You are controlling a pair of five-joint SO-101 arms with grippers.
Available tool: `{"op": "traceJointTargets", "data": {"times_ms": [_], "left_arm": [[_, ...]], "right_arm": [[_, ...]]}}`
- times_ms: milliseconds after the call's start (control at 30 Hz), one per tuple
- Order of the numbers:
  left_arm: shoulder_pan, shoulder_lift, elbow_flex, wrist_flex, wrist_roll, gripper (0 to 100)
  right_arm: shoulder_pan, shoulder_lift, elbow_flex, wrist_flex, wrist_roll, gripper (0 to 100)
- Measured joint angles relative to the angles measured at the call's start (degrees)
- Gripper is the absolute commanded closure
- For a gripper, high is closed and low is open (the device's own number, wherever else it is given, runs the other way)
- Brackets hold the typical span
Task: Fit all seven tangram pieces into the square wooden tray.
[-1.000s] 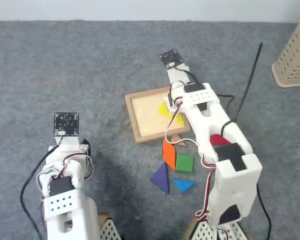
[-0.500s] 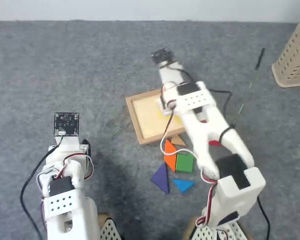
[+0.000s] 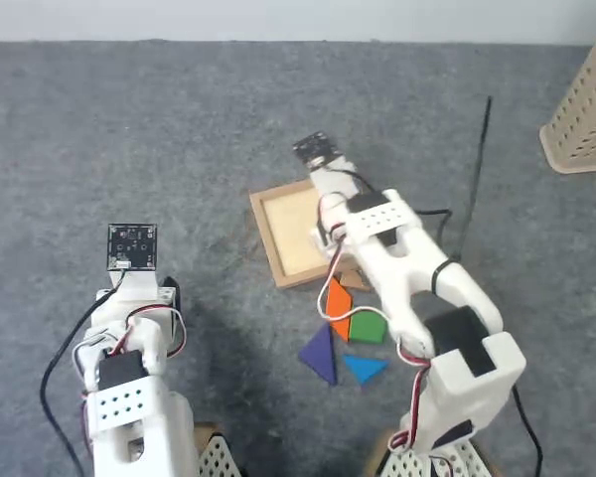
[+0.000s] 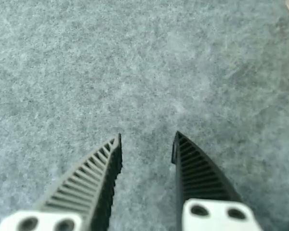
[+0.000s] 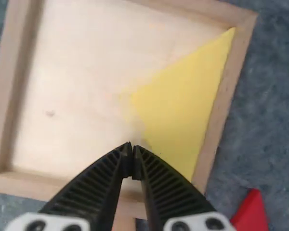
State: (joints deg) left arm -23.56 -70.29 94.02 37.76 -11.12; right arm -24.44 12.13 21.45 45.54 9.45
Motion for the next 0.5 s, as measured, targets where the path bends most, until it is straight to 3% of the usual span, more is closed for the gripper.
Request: {"op": "traceJointTargets", "data": {"times_ms": [500], "left_arm": [[0.09, 0.0, 0.0, 0.0, 0.0, 83]], "right_arm": [[8.26, 12.04, -14.07, 4.48, -8.26, 99.1]]}}
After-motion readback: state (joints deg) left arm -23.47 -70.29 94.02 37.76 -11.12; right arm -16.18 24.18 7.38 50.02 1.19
